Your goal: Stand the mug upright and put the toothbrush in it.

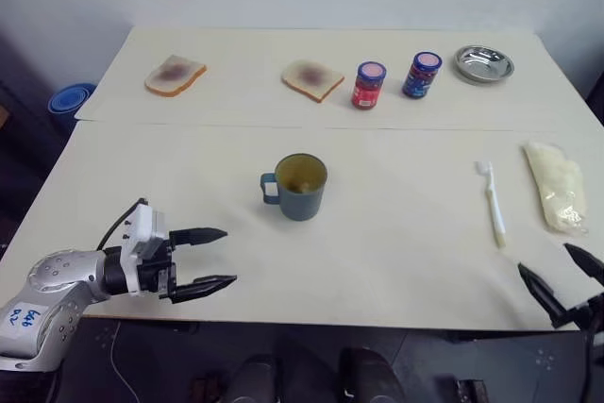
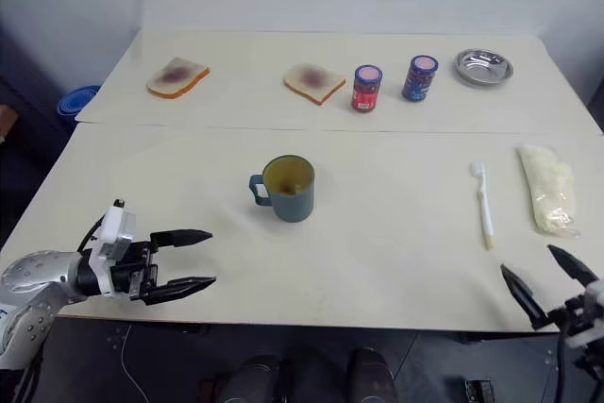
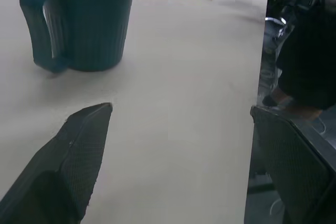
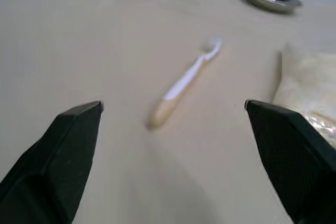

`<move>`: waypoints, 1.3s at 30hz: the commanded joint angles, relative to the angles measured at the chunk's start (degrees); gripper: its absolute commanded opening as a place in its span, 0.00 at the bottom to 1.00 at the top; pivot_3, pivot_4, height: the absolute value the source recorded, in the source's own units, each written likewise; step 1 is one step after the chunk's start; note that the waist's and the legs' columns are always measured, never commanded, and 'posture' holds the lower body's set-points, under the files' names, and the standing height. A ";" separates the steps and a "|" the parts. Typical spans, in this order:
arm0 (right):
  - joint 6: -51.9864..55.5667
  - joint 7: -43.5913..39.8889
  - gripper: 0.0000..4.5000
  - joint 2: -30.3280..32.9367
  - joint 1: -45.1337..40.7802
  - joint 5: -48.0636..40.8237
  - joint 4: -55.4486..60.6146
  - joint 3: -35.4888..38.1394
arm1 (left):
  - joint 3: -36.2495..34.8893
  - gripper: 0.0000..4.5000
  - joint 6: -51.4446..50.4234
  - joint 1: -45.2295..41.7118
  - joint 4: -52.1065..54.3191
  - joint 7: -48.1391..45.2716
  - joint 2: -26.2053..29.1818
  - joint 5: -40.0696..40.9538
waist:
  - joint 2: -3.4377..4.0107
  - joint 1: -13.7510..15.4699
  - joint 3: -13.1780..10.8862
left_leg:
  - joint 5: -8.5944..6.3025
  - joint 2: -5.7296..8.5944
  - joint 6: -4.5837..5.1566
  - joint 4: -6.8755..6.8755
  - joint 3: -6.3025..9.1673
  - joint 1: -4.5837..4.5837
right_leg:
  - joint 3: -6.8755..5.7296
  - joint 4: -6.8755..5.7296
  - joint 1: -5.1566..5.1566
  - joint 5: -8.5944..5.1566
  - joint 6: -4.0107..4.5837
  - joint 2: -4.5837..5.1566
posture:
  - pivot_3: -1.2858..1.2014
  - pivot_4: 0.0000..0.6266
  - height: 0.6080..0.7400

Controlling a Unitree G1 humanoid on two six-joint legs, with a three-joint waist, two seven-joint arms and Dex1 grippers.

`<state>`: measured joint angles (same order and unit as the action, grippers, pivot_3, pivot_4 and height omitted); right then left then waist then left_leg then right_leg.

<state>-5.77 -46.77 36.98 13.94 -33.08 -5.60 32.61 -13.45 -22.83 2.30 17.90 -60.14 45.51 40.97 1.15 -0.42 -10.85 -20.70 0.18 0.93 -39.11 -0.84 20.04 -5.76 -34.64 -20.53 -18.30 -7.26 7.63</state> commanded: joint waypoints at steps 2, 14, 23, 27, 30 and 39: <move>24.41 7.04 1.00 11.94 -9.16 0.14 7.54 -5.84 | -1.53 1.00 4.01 -2.02 2.30 1.96 -3.20 -0.80 | 0.14 0.26 0.02 | 0.03 0.02 0.01 0.00 -0.07 0.04 | 0.04 -0.10 -0.15 0.00 0.01 -0.02 | 0.52 0.24 1.00; 53.71 6.72 0.96 22.66 -49.88 17.81 -21.81 -34.00 | -0.15 1.00 9.03 0.51 3.67 3.03 -6.25 -5.55 | 0.04 1.54 0.02 | 0.04 0.23 0.22 -0.06 -0.22 0.77 | -0.33 -0.34 -0.90 0.02 -0.04 0.00 | 0.52 0.24 1.00; 61.34 -8.14 0.36 22.73 -62.42 23.60 -34.39 -43.45 | -1.78 1.00 10.55 2.58 5.14 3.70 -6.34 -5.73 | -0.05 1.72 0.06 | 0.06 0.17 0.22 -0.15 -0.08 1.04 | -0.49 -0.33 -1.02 0.04 -0.07 -0.06 | 0.52 0.24 1.00; 60.87 -11.05 0.05 21.92 -63.72 22.91 -35.78 -41.54 | -1.97 1.00 11.49 2.46 4.67 3.71 -6.43 -5.88 | -0.06 1.68 0.06 | 0.06 0.17 0.22 -0.17 -0.07 1.05 | -0.51 -0.32 -1.02 0.04 -0.07 -0.07 | 0.52 0.24 1.00; 51.08 -13.17 0.01 18.34 -61.13 16.26 -30.76 -31.98 | -2.69 1.00 12.50 2.37 4.56 4.15 -7.52 -4.88 | -0.07 1.60 0.05 | 0.07 0.16 0.20 -0.17 -0.09 1.05 | -0.51 -0.32 -1.02 0.04 -0.07 -0.09 | 0.52 0.24 1.00; 33.52 -12.23 0.01 -10.36 -51.48 -6.65 9.97 -18.53 | -4.34 1.00 8.42 2.75 5.87 8.57 -9.99 -0.63 | -0.09 0.21 0.03 | 0.15 -0.02 -0.03 -0.13 -0.05 0.96 | -0.48 -0.52 -1.09 0.06 -0.11 -0.21 | 0.52 0.24 1.00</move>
<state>30.73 -61.29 28.18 -37.05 -36.22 -1.42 12.25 -16.10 -13.99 4.86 21.80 -52.34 35.86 38.55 1.06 -0.21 -10.82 -20.55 0.20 0.90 -39.27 -0.80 21.00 -6.23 -35.23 -21.63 -18.25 -7.37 7.44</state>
